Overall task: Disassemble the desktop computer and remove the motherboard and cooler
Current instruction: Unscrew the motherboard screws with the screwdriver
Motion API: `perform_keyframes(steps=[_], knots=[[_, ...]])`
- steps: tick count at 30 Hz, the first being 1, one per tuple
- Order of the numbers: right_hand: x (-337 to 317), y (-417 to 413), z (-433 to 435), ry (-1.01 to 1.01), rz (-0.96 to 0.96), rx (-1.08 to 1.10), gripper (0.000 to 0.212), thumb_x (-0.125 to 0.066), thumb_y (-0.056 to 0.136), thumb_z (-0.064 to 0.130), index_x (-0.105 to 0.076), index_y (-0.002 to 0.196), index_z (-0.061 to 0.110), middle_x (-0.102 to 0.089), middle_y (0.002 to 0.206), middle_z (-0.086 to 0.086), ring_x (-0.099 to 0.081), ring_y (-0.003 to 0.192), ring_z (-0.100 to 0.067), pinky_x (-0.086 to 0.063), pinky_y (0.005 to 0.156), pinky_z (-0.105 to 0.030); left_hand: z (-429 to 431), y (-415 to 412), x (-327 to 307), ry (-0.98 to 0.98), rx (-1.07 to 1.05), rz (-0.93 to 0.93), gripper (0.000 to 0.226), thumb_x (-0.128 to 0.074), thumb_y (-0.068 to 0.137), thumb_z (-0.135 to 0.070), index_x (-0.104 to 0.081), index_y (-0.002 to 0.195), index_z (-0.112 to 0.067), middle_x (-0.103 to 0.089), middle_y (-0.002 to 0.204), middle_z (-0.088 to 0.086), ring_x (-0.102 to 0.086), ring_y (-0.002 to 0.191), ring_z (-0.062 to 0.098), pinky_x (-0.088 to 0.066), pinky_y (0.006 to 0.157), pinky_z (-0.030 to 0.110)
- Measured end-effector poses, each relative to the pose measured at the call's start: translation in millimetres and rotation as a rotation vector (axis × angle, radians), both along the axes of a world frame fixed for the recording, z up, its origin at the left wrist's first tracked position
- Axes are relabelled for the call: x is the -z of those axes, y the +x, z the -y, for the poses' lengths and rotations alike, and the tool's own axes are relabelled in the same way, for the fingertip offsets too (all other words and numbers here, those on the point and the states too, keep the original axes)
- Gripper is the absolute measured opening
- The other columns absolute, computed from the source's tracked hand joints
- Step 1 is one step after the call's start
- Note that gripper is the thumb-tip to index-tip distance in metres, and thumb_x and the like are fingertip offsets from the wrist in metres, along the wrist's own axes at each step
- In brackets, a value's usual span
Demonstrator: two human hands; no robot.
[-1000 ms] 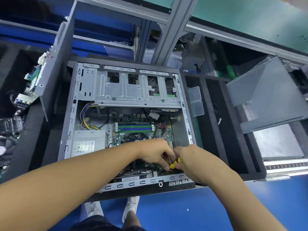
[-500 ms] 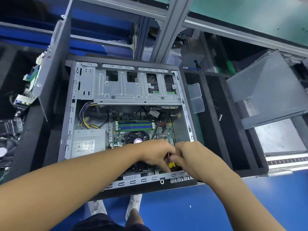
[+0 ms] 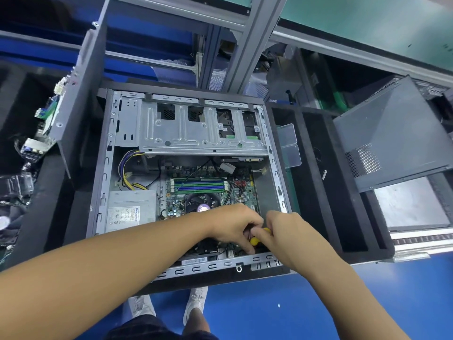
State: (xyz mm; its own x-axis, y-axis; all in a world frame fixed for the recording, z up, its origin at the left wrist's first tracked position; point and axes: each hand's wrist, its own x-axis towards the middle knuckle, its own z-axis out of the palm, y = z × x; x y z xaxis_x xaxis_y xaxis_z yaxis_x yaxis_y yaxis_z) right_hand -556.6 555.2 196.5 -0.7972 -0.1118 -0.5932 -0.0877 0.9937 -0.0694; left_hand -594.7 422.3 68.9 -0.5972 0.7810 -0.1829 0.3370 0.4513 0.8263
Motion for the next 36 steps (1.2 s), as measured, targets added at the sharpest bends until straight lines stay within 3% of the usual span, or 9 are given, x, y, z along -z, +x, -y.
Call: perform_keyframes(steps=[4, 7, 14, 19, 25, 28, 31, 34, 36], knots=[[-2.7, -0.3, 1.1, -0.051, -0.003, -0.090, 0.017, -0.061, 0.096, 0.025, -0.045, 0.092, 0.026, -0.050, 0.094, 0.003, -0.053, 0.080, -0.018, -0.045, 0.066, -0.029, 5.0, -2.4, -2.1, 0.012, 0.025, 0.059, 0.034, -0.083, 0.077, -0.034, -0.067, 0.101, -0.018, -0.066, 0.094, -0.005, -0.058, 0.084, 0.012, -0.050, 0.079, 0.036], [-1.8, -1.1, -0.6, -0.063, 0.014, -0.137, 0.022, -0.064, 0.090, 0.009, -0.051, 0.094, 0.027, -0.047, 0.103, 0.002, -0.052, 0.091, -0.019, -0.050, 0.079, -0.034, 7.1, -3.9, -3.9, 0.003, 0.032, 0.105, 0.022, -0.081, 0.080, -0.032, -0.072, 0.097, -0.021, -0.065, 0.085, -0.013, -0.053, 0.072, -0.002, -0.044, 0.071, 0.028], [-3.1, -2.0, -2.8, -0.076, -0.036, 0.034, 0.030, -0.060, 0.092, 0.052, -0.054, 0.091, 0.023, -0.054, 0.080, 0.005, -0.054, 0.070, -0.014, -0.039, 0.054, -0.026, 1.9, -1.9, -3.1, -0.017, -0.024, 0.038, 0.032, -0.088, 0.070, -0.035, -0.060, 0.077, -0.020, -0.061, 0.073, -0.007, -0.056, 0.070, 0.012, -0.046, 0.064, 0.027], [2.1, 1.8, 2.4, -0.060, -0.028, -0.054, 0.018, -0.058, 0.097, 0.033, -0.045, 0.086, 0.026, -0.048, 0.077, 0.007, -0.048, 0.064, -0.011, -0.030, 0.049, -0.023, 2.5, -1.8, -3.9, -0.030, 0.006, 0.044, 0.041, -0.087, 0.071, -0.036, -0.068, 0.100, -0.014, -0.070, 0.097, 0.000, -0.062, 0.088, 0.016, -0.049, 0.081, 0.036], [-4.7, -1.8, -4.2, -0.065, 0.049, -0.146, 0.021, -0.062, 0.092, 0.013, -0.063, 0.101, 0.032, -0.052, 0.107, 0.003, -0.055, 0.096, -0.020, -0.050, 0.083, -0.034, 6.0, -6.6, -6.6, -0.035, 0.007, 0.098, 0.023, -0.083, 0.078, -0.031, -0.072, 0.089, -0.015, -0.070, 0.089, 0.001, -0.061, 0.083, 0.017, -0.050, 0.078, 0.033], [-4.7, -2.6, -3.8, -0.108, 0.040, -0.079, 0.016, -0.069, 0.088, 0.030, -0.059, 0.101, 0.031, -0.051, 0.098, 0.005, -0.054, 0.088, -0.017, -0.048, 0.073, -0.030, 5.0, -4.0, -4.6, -0.012, -0.007, 0.071, 0.021, -0.086, 0.074, -0.028, -0.065, 0.078, -0.024, -0.062, 0.074, -0.014, -0.055, 0.066, -0.002, -0.039, 0.062, 0.010], [-1.3, -2.4, -1.9, -0.047, -0.032, 0.019, 0.033, -0.061, 0.091, 0.054, -0.053, 0.091, 0.022, -0.052, 0.080, 0.006, -0.050, 0.068, -0.012, -0.036, 0.052, -0.025, 3.4, -2.7, -3.8, -0.006, -0.014, 0.052, 0.028, -0.086, 0.074, -0.029, -0.062, 0.082, -0.018, -0.061, 0.072, -0.013, -0.054, 0.069, -0.001, -0.043, 0.067, 0.019], [3.9, 0.1, 1.8, -0.030, -0.056, -0.039, 0.023, -0.056, 0.097, 0.043, -0.048, 0.089, 0.024, -0.047, 0.078, 0.006, -0.048, 0.064, -0.013, -0.029, 0.048, -0.024, 1.0, -1.9, -2.6, -0.017, -0.003, 0.046, 0.039, -0.086, 0.073, -0.035, -0.065, 0.099, -0.015, -0.069, 0.092, -0.003, -0.062, 0.086, 0.014, -0.050, 0.081, 0.037], [2.8, -0.6, 3.2, -0.075, -0.036, -0.084, 0.012, -0.059, 0.096, 0.033, -0.049, 0.094, 0.028, -0.052, 0.090, 0.004, -0.051, 0.076, -0.017, -0.035, 0.055, -0.026, 3.9, -4.0, -2.2, -0.028, 0.003, 0.068, 0.032, -0.086, 0.073, -0.036, -0.062, 0.091, -0.025, -0.066, 0.090, -0.010, -0.059, 0.083, 0.003, -0.049, 0.078, 0.024]])
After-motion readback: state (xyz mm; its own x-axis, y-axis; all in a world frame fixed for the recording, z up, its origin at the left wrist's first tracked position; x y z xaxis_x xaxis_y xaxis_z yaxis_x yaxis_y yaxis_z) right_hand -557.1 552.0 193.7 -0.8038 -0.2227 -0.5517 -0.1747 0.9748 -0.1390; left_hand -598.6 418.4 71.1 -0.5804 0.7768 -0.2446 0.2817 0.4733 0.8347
